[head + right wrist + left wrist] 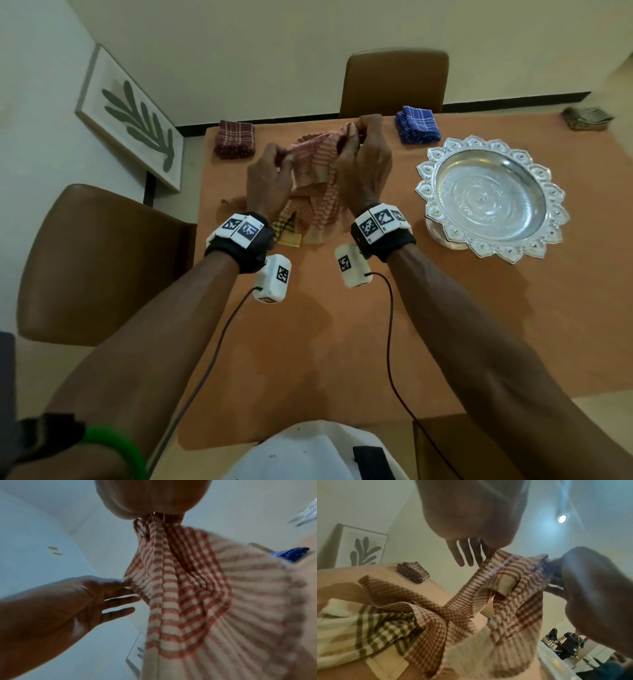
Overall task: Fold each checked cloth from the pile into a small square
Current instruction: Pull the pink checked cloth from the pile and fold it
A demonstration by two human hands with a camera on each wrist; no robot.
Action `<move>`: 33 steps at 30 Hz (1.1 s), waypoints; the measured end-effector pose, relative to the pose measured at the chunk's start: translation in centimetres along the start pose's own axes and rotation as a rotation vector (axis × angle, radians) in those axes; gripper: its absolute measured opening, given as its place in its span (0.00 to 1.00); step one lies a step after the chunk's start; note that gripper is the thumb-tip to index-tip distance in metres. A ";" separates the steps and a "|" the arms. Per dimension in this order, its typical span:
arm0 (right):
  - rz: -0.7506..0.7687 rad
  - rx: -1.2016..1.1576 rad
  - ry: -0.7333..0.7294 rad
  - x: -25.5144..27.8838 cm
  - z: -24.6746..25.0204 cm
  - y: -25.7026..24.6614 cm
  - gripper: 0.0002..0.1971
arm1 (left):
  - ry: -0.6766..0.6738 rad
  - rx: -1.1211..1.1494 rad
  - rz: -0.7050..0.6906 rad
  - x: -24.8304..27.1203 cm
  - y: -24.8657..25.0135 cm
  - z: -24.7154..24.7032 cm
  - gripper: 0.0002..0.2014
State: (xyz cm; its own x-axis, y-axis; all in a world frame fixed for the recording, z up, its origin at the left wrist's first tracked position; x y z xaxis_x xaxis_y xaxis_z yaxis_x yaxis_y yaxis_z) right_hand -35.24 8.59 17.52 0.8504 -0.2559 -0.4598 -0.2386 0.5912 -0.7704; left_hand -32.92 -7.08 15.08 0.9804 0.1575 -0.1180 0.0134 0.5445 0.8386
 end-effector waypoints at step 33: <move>-0.724 -0.572 0.026 4.5 13.5 2.2 0.21 | 0.502 0.114 0.267 11.6 -1.4 10.1 0.18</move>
State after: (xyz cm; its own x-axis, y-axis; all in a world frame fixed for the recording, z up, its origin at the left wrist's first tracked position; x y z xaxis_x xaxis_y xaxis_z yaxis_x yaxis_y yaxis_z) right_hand -25.66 19.03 19.74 0.8734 -0.4367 0.2154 0.1465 -0.1862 -0.9715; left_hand -19.60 -14.38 17.94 0.7398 0.6639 -0.1090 -0.1729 0.3443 0.9228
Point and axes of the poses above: each hand's wrist, its own x-axis away from the middle knuckle, its own z-axis out of the back of the hand, y = z × x, the point moved 2 cm from there along -x, towards the middle knuckle, and after that the axes turned 7 degrees about -y, right-handed, at the moved point
